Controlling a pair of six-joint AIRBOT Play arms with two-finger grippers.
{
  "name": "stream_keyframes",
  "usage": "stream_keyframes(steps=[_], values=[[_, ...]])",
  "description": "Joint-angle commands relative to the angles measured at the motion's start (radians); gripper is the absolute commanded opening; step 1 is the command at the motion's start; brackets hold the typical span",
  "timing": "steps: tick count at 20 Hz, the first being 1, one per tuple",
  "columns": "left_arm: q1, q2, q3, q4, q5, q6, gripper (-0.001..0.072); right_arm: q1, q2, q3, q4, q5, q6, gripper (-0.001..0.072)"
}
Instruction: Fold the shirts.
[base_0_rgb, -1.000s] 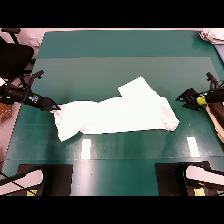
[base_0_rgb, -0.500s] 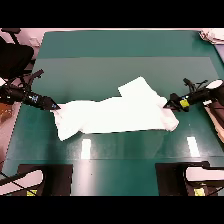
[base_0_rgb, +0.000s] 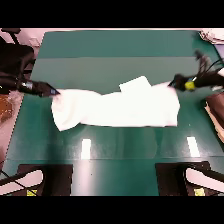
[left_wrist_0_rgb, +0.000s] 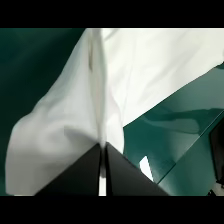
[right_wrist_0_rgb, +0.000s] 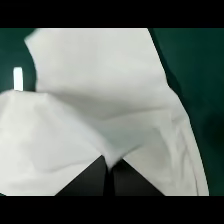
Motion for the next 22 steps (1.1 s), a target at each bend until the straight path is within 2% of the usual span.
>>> stream_keyframes(steps=[1,7,11,15,18,22], values=[[0.000,0.001,0.183,-0.133,0.014,-0.010,0.0022,-0.023,0.104,0.203,0.000,-0.096,0.001,0.0015],[0.000,0.000,0.614,-0.145,0.071,-0.009,0.0022,-0.130,0.118,0.487,0.027,-0.058,0.018,0.0014],[0.000,0.000,0.772,-0.110,0.047,-0.008,0.0023,-0.140,0.118,0.602,0.024,0.012,-0.019,0.0015],[0.000,-0.001,0.718,-0.042,-0.071,-0.023,0.0023,-0.140,0.119,0.536,0.022,0.100,-0.019,0.0015],[0.000,-0.001,0.595,-0.030,-0.145,-0.077,0.0023,-0.137,0.120,0.406,0.024,0.122,-0.031,0.0015],[0.000,0.000,0.402,-0.031,-0.169,-0.121,0.0023,-0.137,0.159,0.234,0.021,0.117,-0.075,0.0015]])
